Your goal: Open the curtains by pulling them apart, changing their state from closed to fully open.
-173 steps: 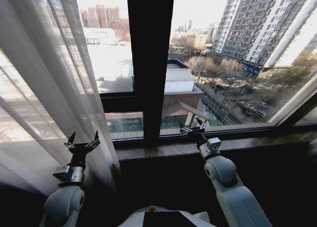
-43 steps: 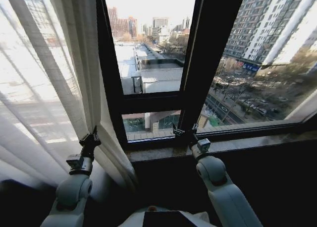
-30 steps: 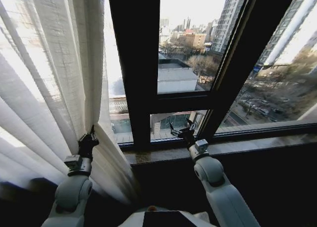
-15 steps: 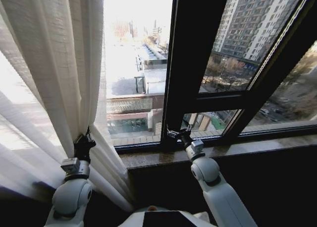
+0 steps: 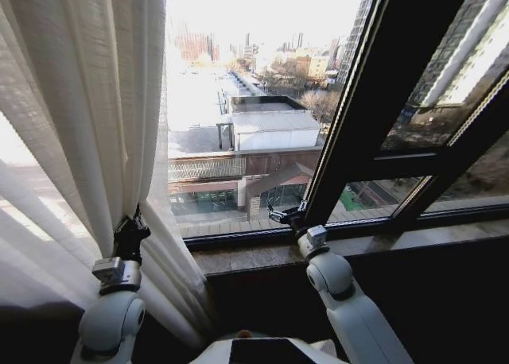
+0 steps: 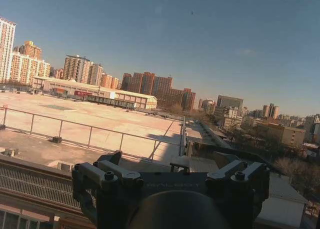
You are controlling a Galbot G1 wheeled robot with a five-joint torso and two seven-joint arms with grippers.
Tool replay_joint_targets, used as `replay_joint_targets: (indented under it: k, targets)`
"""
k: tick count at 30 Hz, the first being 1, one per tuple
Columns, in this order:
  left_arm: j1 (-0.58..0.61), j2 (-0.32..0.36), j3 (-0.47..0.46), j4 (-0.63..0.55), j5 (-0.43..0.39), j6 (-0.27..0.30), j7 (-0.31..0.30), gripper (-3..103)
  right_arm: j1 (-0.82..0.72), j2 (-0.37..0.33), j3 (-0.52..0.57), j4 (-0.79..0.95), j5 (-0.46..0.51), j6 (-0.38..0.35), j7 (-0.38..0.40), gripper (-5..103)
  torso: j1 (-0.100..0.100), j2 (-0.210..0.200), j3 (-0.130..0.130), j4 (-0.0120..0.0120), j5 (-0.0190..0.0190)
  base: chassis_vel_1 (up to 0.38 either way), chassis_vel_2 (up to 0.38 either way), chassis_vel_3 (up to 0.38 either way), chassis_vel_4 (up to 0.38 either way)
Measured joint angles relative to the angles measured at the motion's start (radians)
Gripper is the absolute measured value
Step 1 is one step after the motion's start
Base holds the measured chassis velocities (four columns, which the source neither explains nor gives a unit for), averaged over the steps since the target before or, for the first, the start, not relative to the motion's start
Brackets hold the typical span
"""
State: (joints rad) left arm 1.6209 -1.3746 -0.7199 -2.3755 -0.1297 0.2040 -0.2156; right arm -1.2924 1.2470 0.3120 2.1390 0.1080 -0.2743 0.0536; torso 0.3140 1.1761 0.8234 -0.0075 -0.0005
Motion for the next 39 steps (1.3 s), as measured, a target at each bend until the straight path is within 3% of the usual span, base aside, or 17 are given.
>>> replay_joint_targets:
  k: [7,17,39]
  targets:
    - [0.006,-0.009,0.005,-0.011,0.006,-0.001,0.001,0,-0.007,-0.011,0.004,0.010,0.000,0.006,0.001,100,0.000,0.000,0.000,-0.0007,0.0018,0.008,0.001,-0.010,-0.027]
    - [0.003,-0.011,0.008,-0.008,0.011,-0.004,0.002,0,-0.011,-0.014,0.009,0.015,-0.003,0.004,0.001,100,0.000,0.000,0.000,-0.0001,0.0000,-0.017,-0.014,0.026,0.009]
    - [-0.001,-0.019,0.014,-0.007,0.023,-0.004,0.002,0,-0.010,-0.017,0.026,0.008,0.000,0.005,0.000,100,0.000,0.000,0.000,-0.0002,0.0007,0.048,0.050,-0.056,-0.047]
